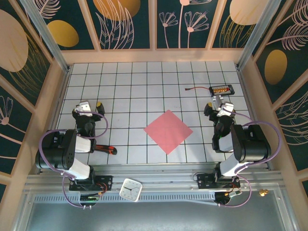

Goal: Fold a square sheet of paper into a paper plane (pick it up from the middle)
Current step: Move the square sheet of paper to the center of the table.

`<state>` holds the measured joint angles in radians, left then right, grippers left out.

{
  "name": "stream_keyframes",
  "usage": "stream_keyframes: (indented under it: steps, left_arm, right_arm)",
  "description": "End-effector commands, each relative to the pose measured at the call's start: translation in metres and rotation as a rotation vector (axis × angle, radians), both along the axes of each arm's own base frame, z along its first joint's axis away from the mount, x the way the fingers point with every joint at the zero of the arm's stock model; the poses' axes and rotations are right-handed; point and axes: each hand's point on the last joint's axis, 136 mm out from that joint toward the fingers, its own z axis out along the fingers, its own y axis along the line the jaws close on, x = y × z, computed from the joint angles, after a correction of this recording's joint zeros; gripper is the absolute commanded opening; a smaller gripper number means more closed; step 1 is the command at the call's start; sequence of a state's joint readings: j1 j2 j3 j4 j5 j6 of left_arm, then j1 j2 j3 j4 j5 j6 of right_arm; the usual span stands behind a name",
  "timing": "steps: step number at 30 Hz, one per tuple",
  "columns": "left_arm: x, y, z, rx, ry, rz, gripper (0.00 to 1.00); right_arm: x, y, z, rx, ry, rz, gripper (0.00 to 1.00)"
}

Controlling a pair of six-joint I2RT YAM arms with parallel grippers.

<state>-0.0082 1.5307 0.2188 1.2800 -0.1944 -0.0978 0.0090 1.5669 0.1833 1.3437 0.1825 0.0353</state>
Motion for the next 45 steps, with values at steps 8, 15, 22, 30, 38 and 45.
stream_keyframes:
  steps: [8, 15, 22, 30, 38, 45]
  left_arm:
    - [0.000, 0.004, 0.064, -0.121, -0.074, 0.030, 0.99]
    - [0.012, -0.098, 0.059, -0.411, 0.051, -0.334, 0.91]
    - [-0.017, -0.237, 0.000, -0.397, 0.427, -0.615, 0.84]
    - [-0.070, -0.378, -0.028, -0.226, 0.666, -0.975, 0.58]
    - [-0.055, -0.442, -0.071, -0.215, 0.835, -1.050, 0.37]
    - [-0.027, -0.444, -0.113, -0.151, 0.898, -0.912, 0.33]
  right_arm:
    - [0.007, -0.014, 0.068, 0.053, -0.040, -0.150, 0.99]
    - [0.020, 0.069, 0.063, 0.226, 0.230, 0.064, 0.89]
    - [-0.014, 0.171, 0.015, 0.378, 0.553, 0.491, 0.86]
    - [-0.048, 0.141, -0.019, 0.367, 0.655, 0.369, 0.73]
    - [-0.045, 0.117, -0.022, 0.371, 0.631, 0.293, 0.68]
    - [-0.045, 0.117, -0.015, 0.369, 0.608, 0.301, 0.69]
